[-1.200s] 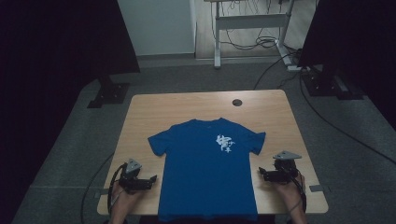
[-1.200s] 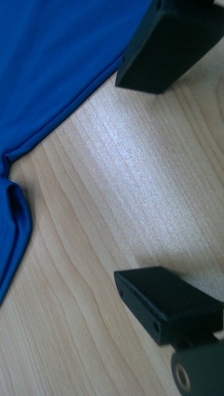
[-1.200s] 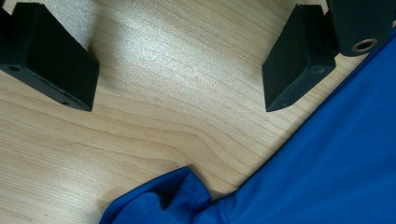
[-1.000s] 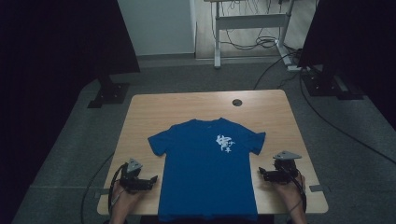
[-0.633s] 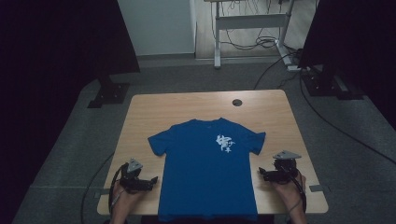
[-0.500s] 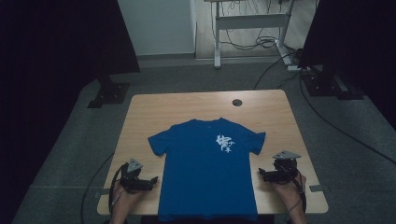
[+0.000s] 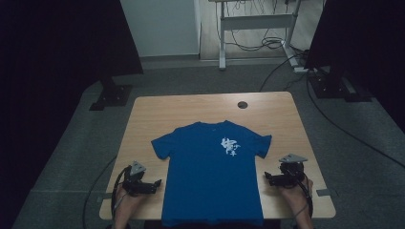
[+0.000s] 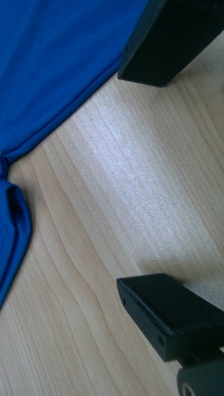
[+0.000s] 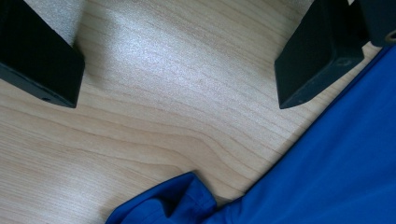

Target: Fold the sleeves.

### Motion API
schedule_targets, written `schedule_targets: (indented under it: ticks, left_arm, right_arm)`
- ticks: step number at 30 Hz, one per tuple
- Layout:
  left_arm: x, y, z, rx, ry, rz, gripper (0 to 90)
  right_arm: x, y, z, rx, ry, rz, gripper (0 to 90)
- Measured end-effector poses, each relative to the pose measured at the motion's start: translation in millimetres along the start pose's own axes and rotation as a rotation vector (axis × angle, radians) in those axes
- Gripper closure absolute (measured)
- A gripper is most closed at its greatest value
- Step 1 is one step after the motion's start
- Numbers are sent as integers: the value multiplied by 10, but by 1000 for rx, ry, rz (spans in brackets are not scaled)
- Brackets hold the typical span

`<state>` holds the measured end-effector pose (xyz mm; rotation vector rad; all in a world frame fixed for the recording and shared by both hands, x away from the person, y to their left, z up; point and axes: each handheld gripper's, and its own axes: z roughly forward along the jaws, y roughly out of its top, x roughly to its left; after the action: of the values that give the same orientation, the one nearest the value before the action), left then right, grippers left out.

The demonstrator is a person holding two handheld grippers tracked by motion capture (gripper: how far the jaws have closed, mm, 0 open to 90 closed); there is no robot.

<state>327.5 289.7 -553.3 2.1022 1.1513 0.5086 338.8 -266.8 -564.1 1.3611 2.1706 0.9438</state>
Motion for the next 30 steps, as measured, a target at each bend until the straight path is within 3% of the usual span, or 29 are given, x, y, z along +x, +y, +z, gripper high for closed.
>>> schedule_targets:
  ticks: [10,30]
  left_arm:
    - [51,130,-23,-35,-23,-6,35]
    - [204,445,125,-73,-1,-27,36]
  right_arm:
    - [0,0,0,0,0,0,13]
    - [-1,0,0,0,-1,1,14]
